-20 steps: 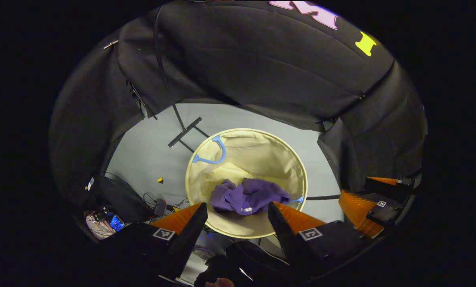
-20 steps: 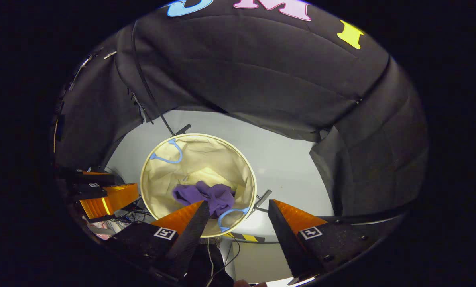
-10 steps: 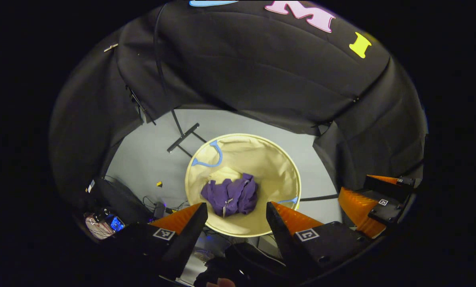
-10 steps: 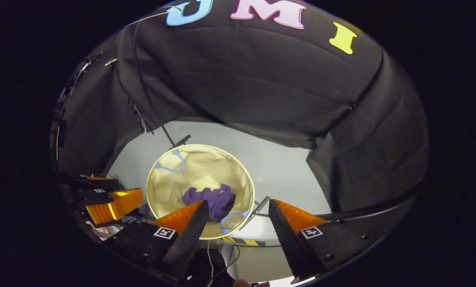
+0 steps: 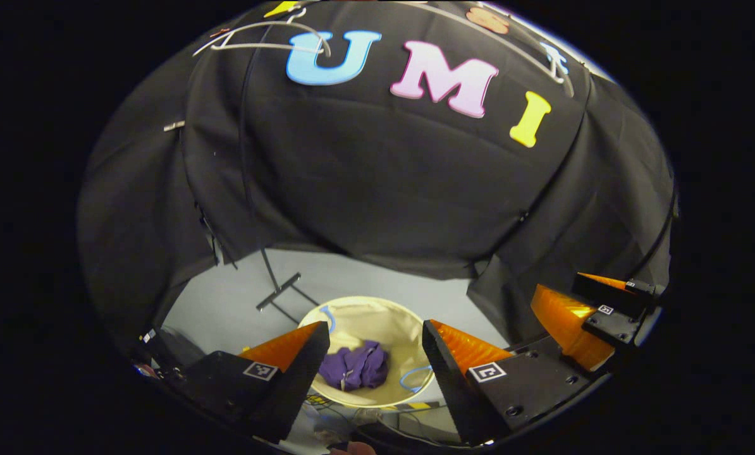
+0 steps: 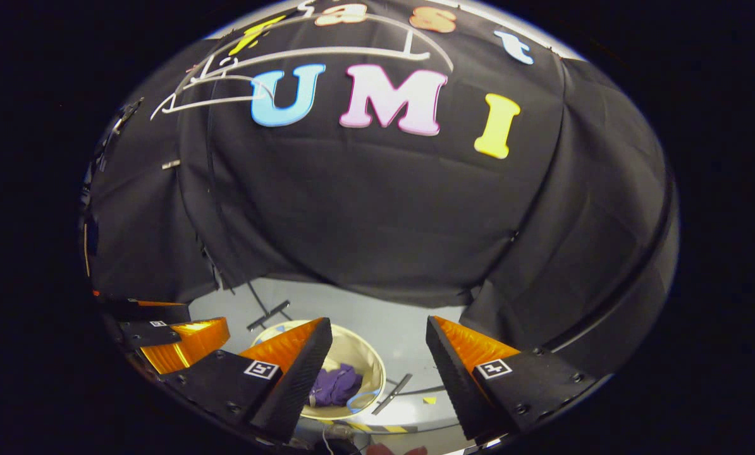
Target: Grasp the clothes on the hanger with both hands and then place them into the laundry hamper below.
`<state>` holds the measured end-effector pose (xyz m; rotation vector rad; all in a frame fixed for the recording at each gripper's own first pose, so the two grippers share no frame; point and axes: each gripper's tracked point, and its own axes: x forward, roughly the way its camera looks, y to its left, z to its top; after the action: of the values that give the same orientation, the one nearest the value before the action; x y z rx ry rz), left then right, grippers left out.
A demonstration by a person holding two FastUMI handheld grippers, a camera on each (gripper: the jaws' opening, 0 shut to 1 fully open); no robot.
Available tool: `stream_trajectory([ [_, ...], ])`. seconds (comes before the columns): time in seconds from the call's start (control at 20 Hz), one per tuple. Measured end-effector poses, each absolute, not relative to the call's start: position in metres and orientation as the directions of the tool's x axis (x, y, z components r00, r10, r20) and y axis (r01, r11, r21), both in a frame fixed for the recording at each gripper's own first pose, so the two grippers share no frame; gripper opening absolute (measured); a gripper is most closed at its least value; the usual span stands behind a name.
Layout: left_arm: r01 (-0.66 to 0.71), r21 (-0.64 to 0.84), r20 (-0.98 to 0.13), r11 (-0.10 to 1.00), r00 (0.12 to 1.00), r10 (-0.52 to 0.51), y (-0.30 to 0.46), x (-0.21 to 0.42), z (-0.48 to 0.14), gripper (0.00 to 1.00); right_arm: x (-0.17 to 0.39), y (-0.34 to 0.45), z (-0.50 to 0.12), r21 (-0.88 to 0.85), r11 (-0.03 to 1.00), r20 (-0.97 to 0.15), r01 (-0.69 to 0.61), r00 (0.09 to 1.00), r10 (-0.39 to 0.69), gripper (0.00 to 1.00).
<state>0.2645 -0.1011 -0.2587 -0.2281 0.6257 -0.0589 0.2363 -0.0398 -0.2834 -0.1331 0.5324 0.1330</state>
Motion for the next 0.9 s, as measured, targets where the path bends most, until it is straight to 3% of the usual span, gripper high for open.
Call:
stream_trajectory([
  [0.45,0.109,-0.186,-0.232,0.976,0.961,-0.151,-0.074,0.208,-0.07,0.93,0.206,-0.015,-0.102,-0.134,0.984,-0.192,-0.119,0.977,0.092,0.96],
  [0.7,0.151,-0.151,-0.125,0.977,0.977,-0.17,-0.067,0.169,-0.017,0.93,0.174,0.007,-0.038,-0.1,0.988,-0.072,-0.116,0.991,0.109,0.96],
  [0.75,0.154,-0.143,-0.117,0.978,0.978,-0.171,-0.066,0.162,-0.016,0.89,0.167,0.008,-0.029,-0.103,0.988,-0.049,-0.111,0.993,0.106,0.96],
  [0.8,0.158,-0.143,-0.108,0.977,0.979,-0.174,-0.065,0.154,-0.012,0.93,0.16,0.009,-0.019,-0.105,0.988,-0.027,-0.109,0.994,0.107,0.96],
  [0.85,0.165,-0.142,-0.09,0.976,0.98,-0.179,-0.065,0.147,-0.005,0.89,0.152,0.011,-0.007,-0.102,0.989,0.003,-0.102,0.995,0.103,0.96],
  [0.9,0.17,-0.136,-0.071,0.976,0.981,-0.181,-0.064,0.135,0.003,0.93,0.145,0.01,0.006,-0.1,0.991,0.033,-0.093,0.995,0.096,0.96],
])
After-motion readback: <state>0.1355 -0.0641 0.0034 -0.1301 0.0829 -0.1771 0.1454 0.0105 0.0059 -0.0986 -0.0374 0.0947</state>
